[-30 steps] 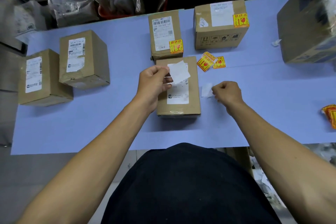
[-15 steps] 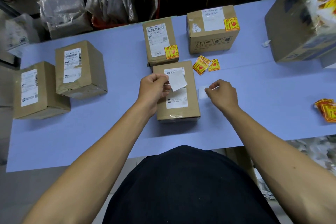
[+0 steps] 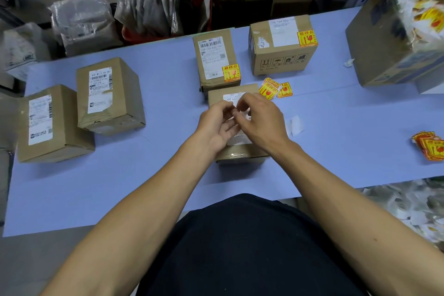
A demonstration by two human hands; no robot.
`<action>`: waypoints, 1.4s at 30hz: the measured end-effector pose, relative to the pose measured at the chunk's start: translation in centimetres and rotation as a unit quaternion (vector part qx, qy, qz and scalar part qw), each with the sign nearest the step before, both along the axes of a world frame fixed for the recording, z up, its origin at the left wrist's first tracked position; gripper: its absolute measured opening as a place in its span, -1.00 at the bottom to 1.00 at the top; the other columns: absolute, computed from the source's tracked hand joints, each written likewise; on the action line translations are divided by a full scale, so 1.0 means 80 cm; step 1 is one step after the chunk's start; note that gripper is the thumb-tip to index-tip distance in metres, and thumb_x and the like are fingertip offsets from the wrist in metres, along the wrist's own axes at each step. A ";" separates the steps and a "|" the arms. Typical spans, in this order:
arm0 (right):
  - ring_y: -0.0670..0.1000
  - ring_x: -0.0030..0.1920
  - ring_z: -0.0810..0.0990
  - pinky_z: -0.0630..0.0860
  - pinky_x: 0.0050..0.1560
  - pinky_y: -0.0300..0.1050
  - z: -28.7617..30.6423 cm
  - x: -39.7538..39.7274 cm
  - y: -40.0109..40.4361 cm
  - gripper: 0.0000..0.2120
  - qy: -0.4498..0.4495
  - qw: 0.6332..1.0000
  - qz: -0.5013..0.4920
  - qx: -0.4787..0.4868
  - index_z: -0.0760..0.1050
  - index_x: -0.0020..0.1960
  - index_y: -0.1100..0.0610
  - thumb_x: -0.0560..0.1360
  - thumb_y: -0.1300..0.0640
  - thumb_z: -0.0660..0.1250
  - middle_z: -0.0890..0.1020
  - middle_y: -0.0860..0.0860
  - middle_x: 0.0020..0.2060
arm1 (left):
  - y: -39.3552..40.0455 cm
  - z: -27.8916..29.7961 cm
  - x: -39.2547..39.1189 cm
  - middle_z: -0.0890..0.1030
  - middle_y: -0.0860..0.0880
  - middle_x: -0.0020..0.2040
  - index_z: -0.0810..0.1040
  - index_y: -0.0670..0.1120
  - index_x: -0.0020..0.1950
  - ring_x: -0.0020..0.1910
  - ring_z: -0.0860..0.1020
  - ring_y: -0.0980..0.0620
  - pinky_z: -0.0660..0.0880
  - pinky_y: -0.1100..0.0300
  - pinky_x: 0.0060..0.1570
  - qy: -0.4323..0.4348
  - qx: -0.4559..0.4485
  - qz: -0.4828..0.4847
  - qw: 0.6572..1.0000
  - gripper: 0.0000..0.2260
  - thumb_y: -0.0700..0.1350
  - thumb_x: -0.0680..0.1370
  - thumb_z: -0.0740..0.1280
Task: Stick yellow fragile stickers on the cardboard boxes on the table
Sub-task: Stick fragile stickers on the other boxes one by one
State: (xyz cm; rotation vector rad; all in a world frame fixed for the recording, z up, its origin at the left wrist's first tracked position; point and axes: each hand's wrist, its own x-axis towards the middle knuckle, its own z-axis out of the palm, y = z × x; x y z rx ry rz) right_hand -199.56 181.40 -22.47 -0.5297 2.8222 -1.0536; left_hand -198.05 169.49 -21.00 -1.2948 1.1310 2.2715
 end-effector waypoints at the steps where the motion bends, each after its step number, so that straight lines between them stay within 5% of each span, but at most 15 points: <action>1: 0.04 -0.12 0.57 0.52 -0.14 0.00 0.001 -0.001 -0.001 -0.91 -0.031 0.999 -0.017 -0.034 0.54 -0.09 0.11 0.51 0.09 0.39 0.62 -0.01 -0.15 | -0.005 0.001 0.002 0.61 -0.06 -0.17 0.55 -0.14 -0.06 -0.18 0.64 -0.04 0.57 0.08 -0.08 0.004 0.021 -0.011 1.000 -0.93 -0.17 0.57 0.29; 4: -0.04 -0.26 0.56 0.51 -0.16 -0.13 0.006 -0.010 0.004 -0.92 -0.187 0.956 -0.117 -0.195 0.55 -0.16 0.14 0.49 0.23 0.42 0.61 -0.03 -0.29 | -0.024 0.002 0.007 0.68 -0.03 -0.13 0.62 -0.09 -0.05 -0.12 0.65 -0.02 0.52 0.09 -0.06 0.031 0.053 -0.050 0.997 -0.83 -0.03 0.55 0.29; 7: -0.07 -0.36 0.56 0.53 -0.34 -0.23 0.012 -0.013 0.022 -0.85 -0.396 0.828 -0.168 -0.360 0.51 -0.17 0.11 0.52 0.28 0.40 0.60 0.00 -0.34 | -0.032 0.000 0.010 0.66 0.01 -0.19 0.62 -0.07 -0.04 -0.24 0.59 0.04 0.51 0.15 -0.21 0.047 -0.055 -0.114 0.991 -0.86 -0.04 0.58 0.32; 9: -0.07 -0.37 0.60 0.56 -0.37 -0.24 0.013 -0.012 0.033 -0.85 -0.472 0.774 -0.161 -0.390 0.51 -0.16 0.10 0.54 0.27 0.38 0.65 0.01 -0.32 | -0.030 -0.002 0.012 0.64 0.01 -0.23 0.63 -0.07 -0.04 -0.30 0.55 0.06 0.50 0.18 -0.30 0.049 -0.114 -0.172 0.977 -0.91 -0.08 0.58 0.36; 12: -0.07 -0.39 0.59 0.59 -0.35 -0.22 0.010 -0.009 0.042 -0.86 -0.503 0.750 -0.167 -0.396 0.51 -0.16 0.10 0.55 0.27 0.38 0.64 0.03 -0.33 | -0.024 -0.004 0.014 0.58 -0.06 -0.24 0.59 -0.14 -0.01 -0.37 0.51 0.07 0.46 0.20 -0.35 0.043 -0.113 -0.206 0.971 -0.94 -0.16 0.57 0.39; 18: -0.09 -0.40 0.50 0.59 -0.35 -0.25 0.000 -0.001 0.059 -0.90 -0.497 0.798 -0.186 -0.287 0.53 -0.15 0.08 0.53 0.22 0.38 0.49 0.00 -0.35 | -0.012 -0.012 0.016 0.55 -0.02 -0.37 0.57 -0.11 -0.16 -0.49 0.48 0.11 0.43 0.29 -0.48 0.047 -0.174 -0.260 0.949 -0.88 -0.19 0.58 0.35; 22: -0.08 -0.38 0.55 0.57 -0.30 -0.22 -0.008 0.007 0.070 -0.94 -0.485 0.823 -0.193 -0.222 0.54 -0.13 0.10 0.50 0.19 0.39 0.56 -0.04 -0.36 | -0.005 -0.022 0.018 0.61 -0.04 -0.35 0.58 -0.11 -0.28 -0.51 0.45 0.10 0.31 0.37 -0.54 0.083 -0.309 -0.367 0.874 -0.81 -0.19 0.55 0.35; 26: -0.08 -0.31 0.55 0.55 -0.28 -0.20 -0.015 0.016 0.075 -0.97 -0.470 0.839 -0.199 -0.189 0.56 -0.12 0.14 0.50 0.19 0.39 0.57 -0.01 -0.28 | 0.002 -0.030 0.020 0.70 -0.06 -0.26 0.67 -0.13 -0.28 -0.33 0.54 0.06 0.43 0.21 -0.31 0.110 -0.433 -0.452 0.772 -0.80 -0.14 0.52 0.36; 29: -0.01 -0.15 0.54 0.56 -0.15 -0.11 -0.022 0.019 0.079 -0.94 -0.464 0.845 -0.208 -0.167 0.57 -0.10 0.16 0.51 0.17 0.39 0.58 0.02 -0.18 | 0.005 -0.032 0.022 0.70 -0.05 -0.22 0.69 -0.13 -0.24 -0.14 0.62 0.00 0.52 0.12 -0.18 0.116 -0.460 -0.476 0.741 -0.80 -0.11 0.53 0.36; 34: -0.03 -0.16 0.57 0.57 -0.14 -0.11 -0.034 0.027 0.084 -0.94 -0.453 0.850 -0.214 -0.164 0.55 -0.12 0.13 0.51 0.15 0.38 0.60 0.01 -0.20 | 0.014 -0.035 0.023 0.67 -0.09 -0.19 0.63 -0.11 -0.21 -0.13 0.59 -0.10 0.52 0.06 -0.20 0.138 -0.530 -0.516 0.659 -0.82 -0.08 0.52 0.32; 42: -0.03 -0.19 0.58 0.56 -0.21 -0.15 -0.047 0.036 0.089 -0.92 -0.428 0.864 -0.211 -0.158 0.55 -0.16 0.14 0.49 0.16 0.39 0.62 0.01 -0.20 | 0.020 -0.040 0.026 0.61 -0.01 -0.26 0.50 -0.01 -0.29 -0.18 0.55 -0.09 0.25 0.20 -0.41 0.138 -0.576 -0.525 0.611 -0.82 0.00 0.49 0.29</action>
